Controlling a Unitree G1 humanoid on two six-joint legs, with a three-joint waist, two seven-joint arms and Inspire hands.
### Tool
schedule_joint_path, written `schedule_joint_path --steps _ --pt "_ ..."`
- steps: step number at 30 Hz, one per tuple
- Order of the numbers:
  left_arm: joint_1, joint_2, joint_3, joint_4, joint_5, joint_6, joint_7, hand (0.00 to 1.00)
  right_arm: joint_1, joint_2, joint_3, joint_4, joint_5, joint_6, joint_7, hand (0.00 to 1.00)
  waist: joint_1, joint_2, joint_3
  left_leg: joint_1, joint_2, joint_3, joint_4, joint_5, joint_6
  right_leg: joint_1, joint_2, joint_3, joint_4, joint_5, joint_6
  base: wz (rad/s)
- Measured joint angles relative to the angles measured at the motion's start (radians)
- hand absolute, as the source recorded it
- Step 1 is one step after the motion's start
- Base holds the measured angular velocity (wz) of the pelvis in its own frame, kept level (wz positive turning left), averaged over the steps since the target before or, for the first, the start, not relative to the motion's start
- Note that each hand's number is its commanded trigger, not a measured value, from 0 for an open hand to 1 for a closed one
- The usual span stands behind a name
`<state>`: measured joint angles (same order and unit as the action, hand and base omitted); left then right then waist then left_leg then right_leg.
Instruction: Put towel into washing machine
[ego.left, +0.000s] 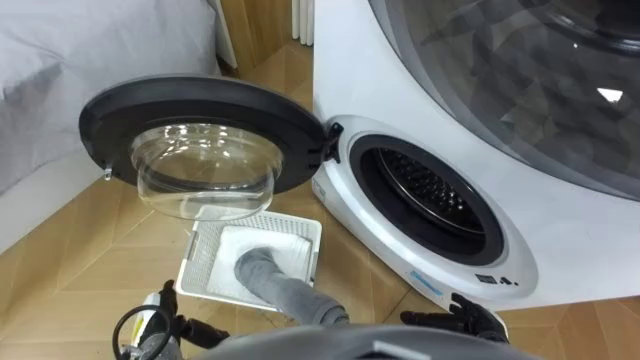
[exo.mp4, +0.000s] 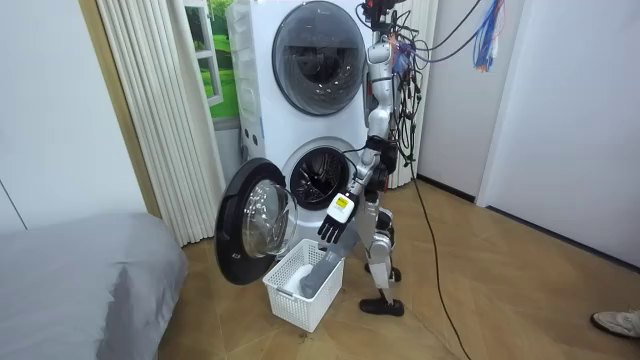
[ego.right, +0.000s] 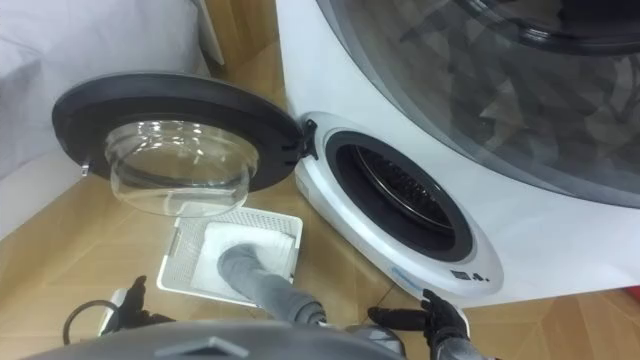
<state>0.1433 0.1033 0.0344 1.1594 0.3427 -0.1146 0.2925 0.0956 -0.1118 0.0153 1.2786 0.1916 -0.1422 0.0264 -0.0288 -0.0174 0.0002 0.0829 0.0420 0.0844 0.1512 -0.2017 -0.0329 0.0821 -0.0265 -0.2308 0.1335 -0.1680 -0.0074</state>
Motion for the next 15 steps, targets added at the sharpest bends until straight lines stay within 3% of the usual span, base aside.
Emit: schedule_joint_path --steps 11,15 --pt "0.001 0.005 -0.020 -0.001 -0.015 0.000 0.008 0.00 -0.013 0.000 0.005 0.003 0.000 0.003 -0.001 0.00 -0.001 -0.003 0.0008 -0.003 0.000 0.000 0.000 0.000 0.000 -0.002 0.000 -0.002 -0.001 0.000 0.000 0.00" --pt "-0.021 0.009 -0.038 -0.006 0.038 0.001 0.010 0.00 -0.034 -0.011 0.030 0.006 -0.003 0.012 0.006 0.00 -0.001 -0.002 0.0002 -0.028 -0.001 -0.001 0.005 0.000 0.001 -0.033 -0.001 -0.001 0.005 0.001 -0.001 0.00"
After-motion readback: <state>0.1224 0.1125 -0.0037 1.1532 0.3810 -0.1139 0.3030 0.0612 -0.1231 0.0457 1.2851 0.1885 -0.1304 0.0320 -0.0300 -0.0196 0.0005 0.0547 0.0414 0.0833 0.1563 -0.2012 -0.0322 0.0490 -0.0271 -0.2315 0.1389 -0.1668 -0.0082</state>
